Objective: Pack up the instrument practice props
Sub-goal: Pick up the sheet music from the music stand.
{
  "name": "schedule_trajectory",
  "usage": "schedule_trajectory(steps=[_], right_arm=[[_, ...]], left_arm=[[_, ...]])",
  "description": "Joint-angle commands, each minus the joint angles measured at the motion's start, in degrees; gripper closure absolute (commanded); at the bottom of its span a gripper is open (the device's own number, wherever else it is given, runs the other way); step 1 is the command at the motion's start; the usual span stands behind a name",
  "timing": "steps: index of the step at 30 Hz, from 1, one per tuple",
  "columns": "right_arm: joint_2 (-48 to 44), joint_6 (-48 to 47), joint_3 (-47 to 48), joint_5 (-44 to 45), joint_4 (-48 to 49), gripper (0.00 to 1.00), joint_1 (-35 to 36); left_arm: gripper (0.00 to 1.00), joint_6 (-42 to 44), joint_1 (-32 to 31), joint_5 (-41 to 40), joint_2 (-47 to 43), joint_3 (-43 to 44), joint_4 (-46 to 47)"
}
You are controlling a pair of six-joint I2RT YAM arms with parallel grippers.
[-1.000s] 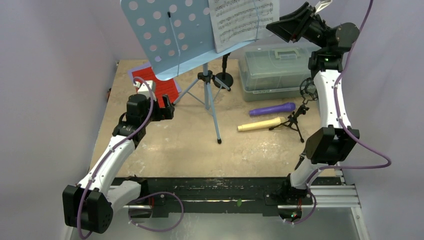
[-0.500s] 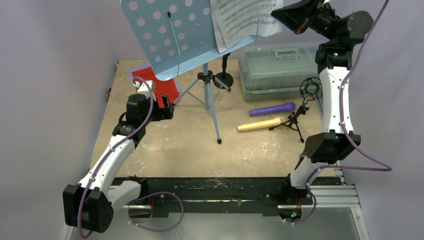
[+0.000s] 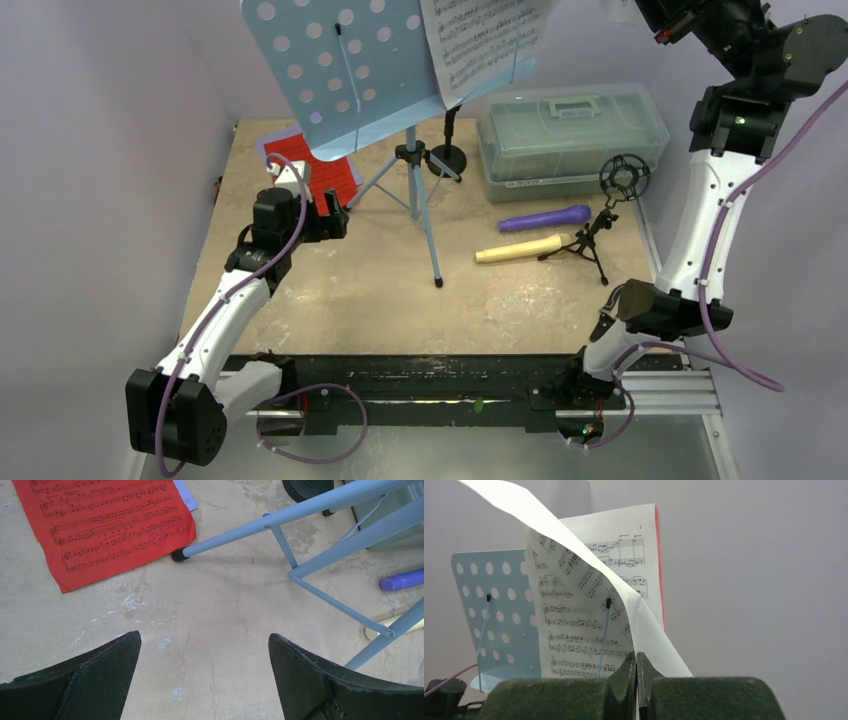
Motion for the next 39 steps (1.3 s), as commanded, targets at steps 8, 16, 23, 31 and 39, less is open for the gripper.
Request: schedule_trajectory(steps=[8, 16, 23, 31, 39], right_arm=[[-2.5, 2.8, 1.3, 1.1, 1.4, 1.00, -5.8], [-4.4, 9.4, -3.9, -2.1, 7.8, 1.00, -10.4], [-10.4, 6.1, -13.7, -7.9, 8.0, 1.00, -11.2], [-22.5, -9.9, -25.4, -9.4, -7.2, 1.00, -13.7], [-32.7, -20.2, -35.5, -8.6, -17.8, 1.00, -17.8]], left_arm=[[0.01, 0.2, 0.4, 3.1, -0.8, 0.6, 2.2], [0.05, 1.9, 0.4, 11.3, -1.3, 0.0, 4.4], [0.06, 0.4, 0.4, 23.1, -4.2, -2.6, 12.8], [0.00, -8.5, 0.4, 30.7, -6.0, -5.2, 21.9], [0.01, -13.6, 0.3, 42.5, -2.9, -7.5, 29.5]])
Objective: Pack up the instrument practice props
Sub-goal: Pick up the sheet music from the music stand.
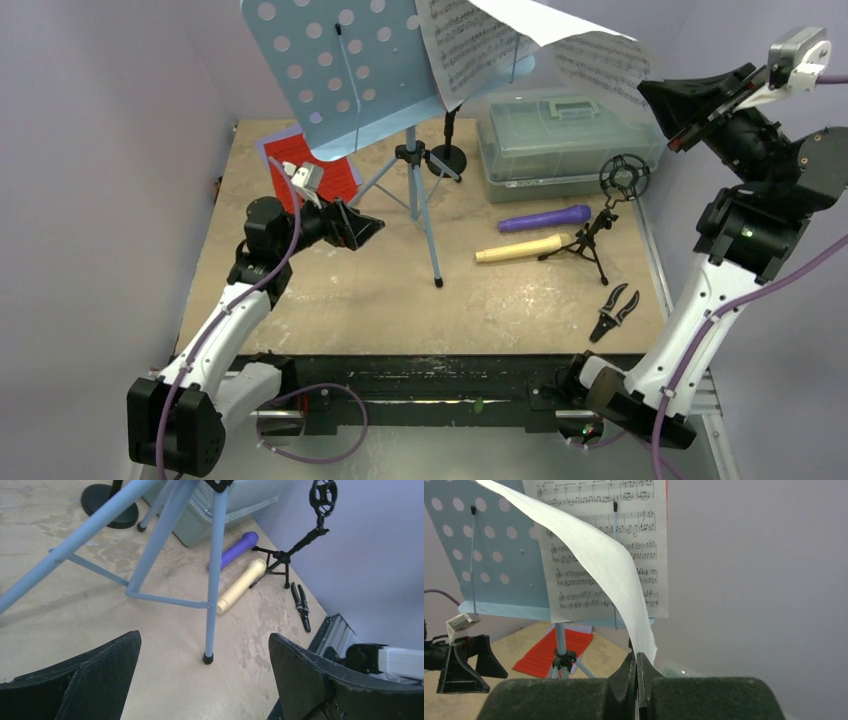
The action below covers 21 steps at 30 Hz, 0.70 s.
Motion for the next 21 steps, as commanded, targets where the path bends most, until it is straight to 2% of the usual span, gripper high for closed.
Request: schedule_trajectory(steps=[1, 7, 12, 16, 18, 21], right_arm=[[-4.6, -9.5, -5.0, -0.9, -10.2, 1.00, -1.5], [-15.7, -27.5, -17.5, -1.7, -29.5, 1.00, -1.6], [-24.1, -42.9, -26.5, -1.6, -44.2, 1.00, -1.6], [-27.4, -53.7, -30.8, -4.3, -54.1, 1.00, -1.6], [-27.5, -58.7, -32.0, -5.4, -59.5, 1.00, -1.6], [-26.1, -66.1, -32.6, -6.0, -65.8, 1.00, -1.5]], left_arm=[[0.00, -4.5, 0.1, 10.8, 0.8, -1.9, 11.1], [0.00, -5.3, -5.1, 11.5, -1.5, -3.9, 14.8], [0.00, -10.5, -10.5, 9.0, -1.4, -7.9, 23.6], [0.00, -15.0, -17.5, 2.5, -0.7, -10.6, 30.7], [0.00, -16.0, -22.4, -1.6, 0.4, -11.0, 32.1], [0.00, -21.1, -26.5, -7.1, 3.6, -11.1, 35.4]])
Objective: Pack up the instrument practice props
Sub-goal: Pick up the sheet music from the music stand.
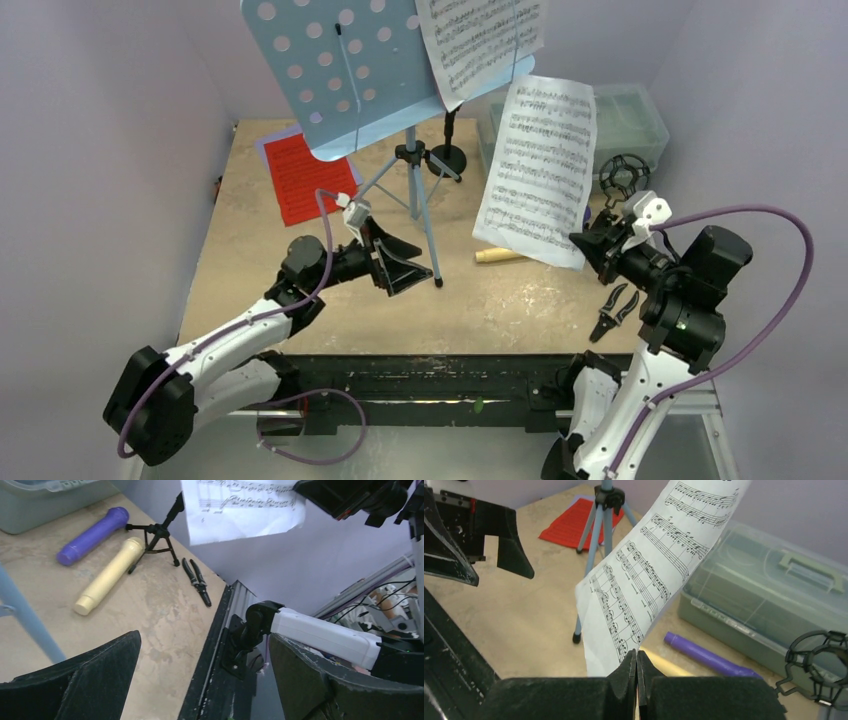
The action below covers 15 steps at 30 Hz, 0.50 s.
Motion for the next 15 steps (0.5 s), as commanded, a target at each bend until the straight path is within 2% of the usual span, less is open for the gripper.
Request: schedule_trajectory(steps=[1, 4, 8, 15], right_arm=[[2.7, -14.8, -1.2, -3.7, -12.7, 1.00, -0.2], [6.3, -21.1, -0.7, -5.6, -17.8, 1.00, -0.2], [12.4, -30.4, -1.2, -9.5, -25.5, 1.00, -0.2], [20.2, -30.9, -3.7, -13.3, -26.1, 1.00, 3.1]], left_arm=[[0.00, -9.5, -5.8, -10.4, 4.4, -0.4, 10.4], [0.00, -16.5, -7.7, -13.5, 8.1, -0.4, 14.0], [0.00, -21.0, -9.5, -18.2, 10.8, -2.4, 20.6], [0.00, -23.3, -11.1, -23.2, 15.3, -1.2, 21.6]])
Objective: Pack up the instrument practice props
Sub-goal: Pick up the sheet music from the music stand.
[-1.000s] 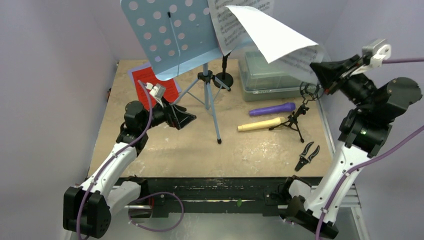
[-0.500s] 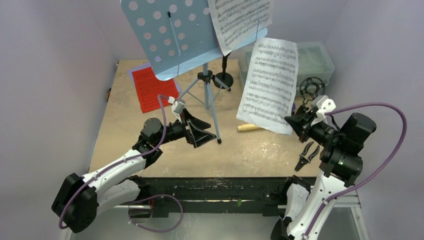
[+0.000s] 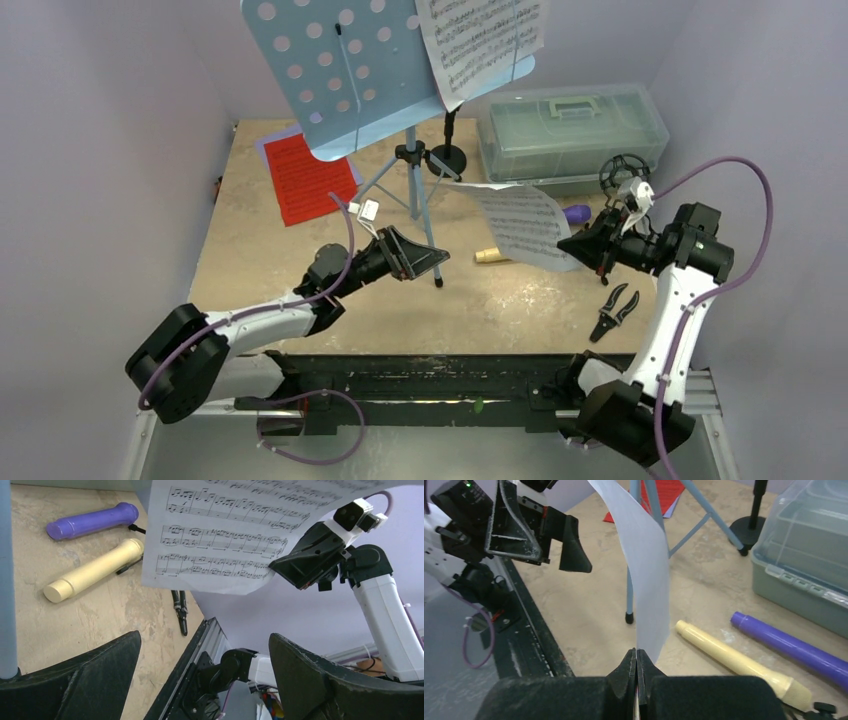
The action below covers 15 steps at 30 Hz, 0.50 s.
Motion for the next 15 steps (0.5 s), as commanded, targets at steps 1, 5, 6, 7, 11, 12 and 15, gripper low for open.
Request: schedule_trajectory(steps=[1, 5, 6, 7, 11, 12, 15], right_arm=[[3.1, -3.5, -0.2, -4.2, -3.6, 1.00, 2.6], [5.0, -1.3, 0.4, -4.3, -3.5, 1.00, 6.3], [5.2, -0.6, 0.8, -4.3, -3.6, 1.00, 7.1], [5.4, 0.2, 1.2, -4.4, -3.5, 1.00, 7.6], [7.1, 5.8, 5.3, -4.6, -3.6, 1.00, 10.8], [7.4, 7.5, 6.5, -4.7, -3.6, 1.00, 11.2], [7.2, 11.0, 9.7, -5.0, -3.5, 1.00, 12.9]], left_arm=[[0.00, -3.0, -1.8, -5.5, 3.4, 0.9, 7.3], [0.00, 1.1, -4.3, -8.7, 7.7, -0.7, 16.3], [0.00, 2.9, -4.9, -9.4, 9.0, -1.2, 19.1], [0.00, 4.9, -5.4, -10.1, 10.2, -1.5, 21.7], [0.00, 8.6, -6.0, -10.6, 15.8, -0.6, 29.4], [0.00, 8.0, -6.2, -10.1, 17.3, 0.0, 31.1], [0.00, 4.0, -6.9, -8.7, 22.4, 1.8, 36.7]])
